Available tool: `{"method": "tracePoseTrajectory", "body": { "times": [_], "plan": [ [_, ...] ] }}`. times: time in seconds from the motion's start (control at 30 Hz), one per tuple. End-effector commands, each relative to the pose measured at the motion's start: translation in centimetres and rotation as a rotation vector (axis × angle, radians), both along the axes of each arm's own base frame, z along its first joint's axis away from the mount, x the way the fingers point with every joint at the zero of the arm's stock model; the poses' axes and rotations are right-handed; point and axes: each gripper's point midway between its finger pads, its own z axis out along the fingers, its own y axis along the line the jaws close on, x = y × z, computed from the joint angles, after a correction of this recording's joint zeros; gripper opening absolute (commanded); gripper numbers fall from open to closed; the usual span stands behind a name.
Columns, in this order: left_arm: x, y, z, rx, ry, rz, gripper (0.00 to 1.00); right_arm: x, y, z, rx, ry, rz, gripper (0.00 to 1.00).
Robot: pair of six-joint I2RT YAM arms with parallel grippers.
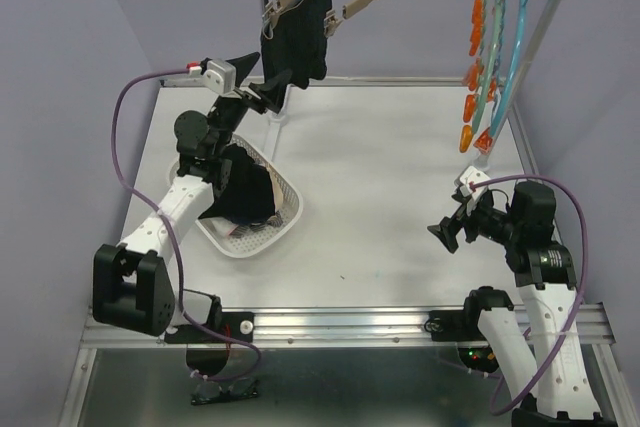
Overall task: Remove the underwear clipped to the hanger
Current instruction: Pick up the hanger from the clothesline.
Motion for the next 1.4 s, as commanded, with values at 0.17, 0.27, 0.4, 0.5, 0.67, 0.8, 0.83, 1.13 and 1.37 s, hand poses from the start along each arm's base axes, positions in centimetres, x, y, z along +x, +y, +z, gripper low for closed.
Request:
{"method": "tracePoseTrajectory", "body": {
  "times": [0.17,0.27,0.4,0.5,0.67,0.8,0.83,1.13,1.37],
  "plan": [
    [1.0,0.6,4.3,-0.054,-0.335,0.043,0.87,0.2,0.2,0.4,0.005,-0.046,0.015,1.0],
    [1.8,0.8,4.6,-0.072,-0.383,0.07,0.86,0.2,0.1,0.4,0.004,-0.048,0.016,1.0],
    [3.0,0.9,5.0,-0.093,-0.425,0.092,0.84,0.2,0.2,0.4,0.005,-0.046,0.02,1.0],
    [4.3,0.7,5.2,-0.103,-0.436,0.097,0.83,0.2,0.2,0.4,0.005,-0.048,0.02,1.0],
    [5.0,1.1,5.9,-0.121,-0.464,0.127,0.83,0.2,0.2,0.4,0.006,-0.048,0.021,1.0],
    [4.5,1.3,6.2,-0.108,-0.488,0.144,0.83,0.2,0.2,0.5,0.006,-0.049,0.021,1.0],
    [4.3,1.4,6.2,-0.106,-0.492,0.147,0.83,0.2,0.3,0.4,0.007,-0.048,0.023,1.0],
    [0.8,2.4,5.3,-0.065,-0.525,0.189,0.83,0.1,0.3,0.5,0.008,-0.05,0.025,1.0],
    [-1.3,3.8,4.3,-0.016,-0.545,0.247,0.83,0.1,0.3,0.5,0.007,-0.051,0.025,1.0]
  ]
}}
